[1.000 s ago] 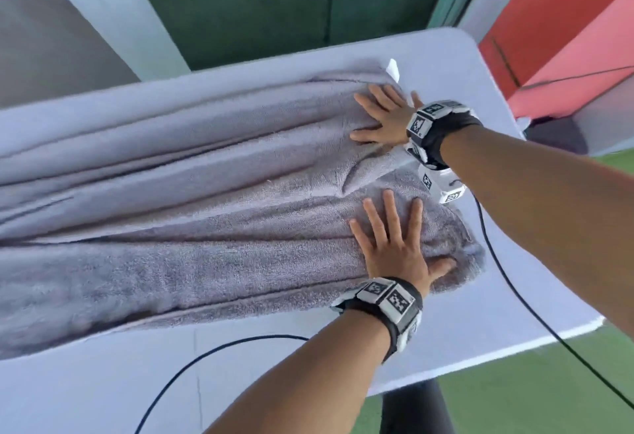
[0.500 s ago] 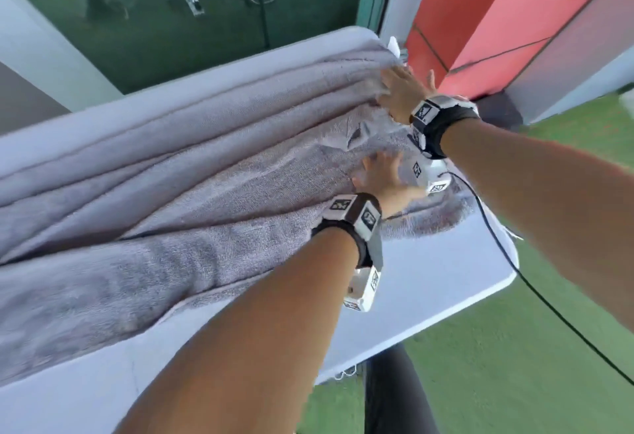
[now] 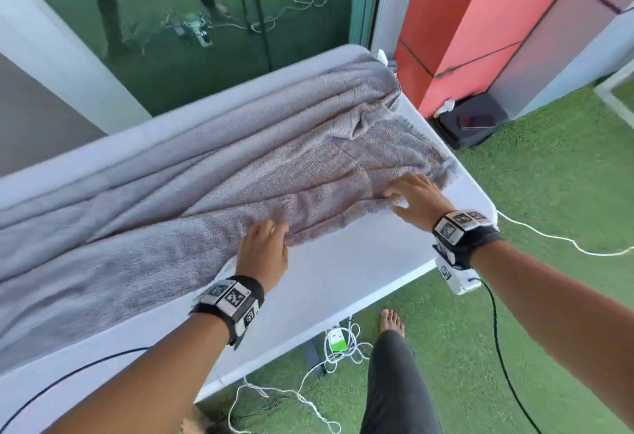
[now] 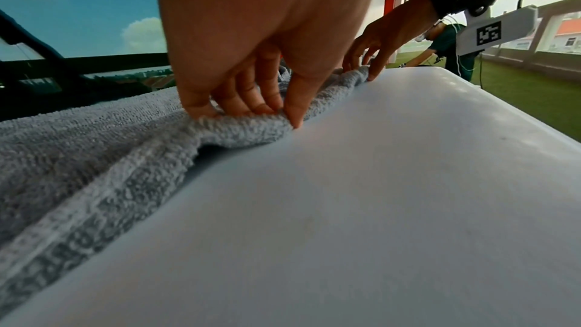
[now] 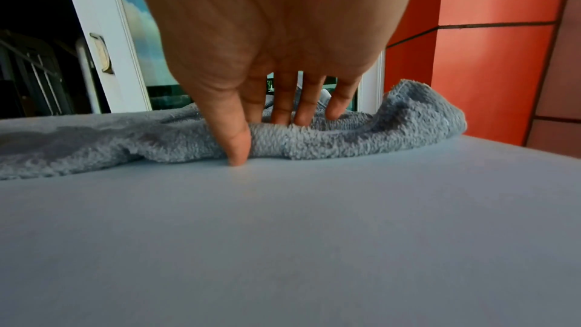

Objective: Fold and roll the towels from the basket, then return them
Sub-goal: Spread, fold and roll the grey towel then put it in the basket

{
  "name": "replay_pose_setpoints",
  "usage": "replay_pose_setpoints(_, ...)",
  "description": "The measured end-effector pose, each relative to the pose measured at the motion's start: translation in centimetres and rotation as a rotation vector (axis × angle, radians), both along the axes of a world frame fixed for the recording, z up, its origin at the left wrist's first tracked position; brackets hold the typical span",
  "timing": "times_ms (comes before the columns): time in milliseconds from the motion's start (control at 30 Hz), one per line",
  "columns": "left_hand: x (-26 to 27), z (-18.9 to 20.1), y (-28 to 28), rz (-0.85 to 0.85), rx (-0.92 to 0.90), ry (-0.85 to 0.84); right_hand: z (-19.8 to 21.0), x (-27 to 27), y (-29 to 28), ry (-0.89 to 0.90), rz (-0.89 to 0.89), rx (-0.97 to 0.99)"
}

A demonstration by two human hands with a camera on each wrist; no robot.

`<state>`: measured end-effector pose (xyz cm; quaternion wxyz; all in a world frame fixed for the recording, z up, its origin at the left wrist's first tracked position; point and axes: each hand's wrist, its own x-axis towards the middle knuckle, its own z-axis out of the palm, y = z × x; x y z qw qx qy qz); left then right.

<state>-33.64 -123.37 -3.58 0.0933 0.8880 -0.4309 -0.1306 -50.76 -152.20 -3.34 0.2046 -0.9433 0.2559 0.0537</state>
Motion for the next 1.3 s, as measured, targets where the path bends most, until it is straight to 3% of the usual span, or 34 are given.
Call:
replay_pose_setpoints(100, 0.3, 0.3, -0.7, 0.008, -0.020, 0.104, 0.7, 1.1, -0.6, 0.136, 0.040, -0.127)
replay_pose_setpoints(233, -1.1, 1.4, -1.2, 0.016, -0.147, 0.196, 2.2, 0.4, -1.6, 0.187, 0.028, -0.136)
replay_pose_setpoints(400, -4.7, 1.6, -0.9, -0.114, -0.006, 0.126, 3.0, -4.6, -1.5, 0.212, -0.043, -0.021)
replay_pose_setpoints(600, -4.1, 0.9, -0.1, -0.037, -0.022, -0.044, 3.2, -7.4, -0.1, 0.074, -0.115, -0.018)
replay_pose_setpoints(767, -4.9, 2.3, 0.5, -0.112, -0.113, 0.081, 3.8, -9.2, 0.3, -0.071, -0.156, -0.042)
replay_pose_setpoints(967, -10.5, 4.8, 1.6, -0.236, -0.200, 0.231, 4.2, -13.8, 2.0, -0.101, -0.341, -0.098)
replay_pose_setpoints(1100, -13.3, 4.2, 1.8, -0.281, -0.159, 0.341, 2.5, -16.9, 3.8, -0.005, -0.533, -0.115)
replay_pose_setpoints(1200, -14.6, 4.2, 2.8, -0.326, -0.097, 0.480, 1.6, -16.9, 7.3, 0.064, -0.629, -0.008)
replay_pose_setpoints(1300, -14.0, 4.2, 6.6, -0.235, -0.092, 0.505, 1.1, -14.5, 13.6, 0.014, -0.535, 0.091)
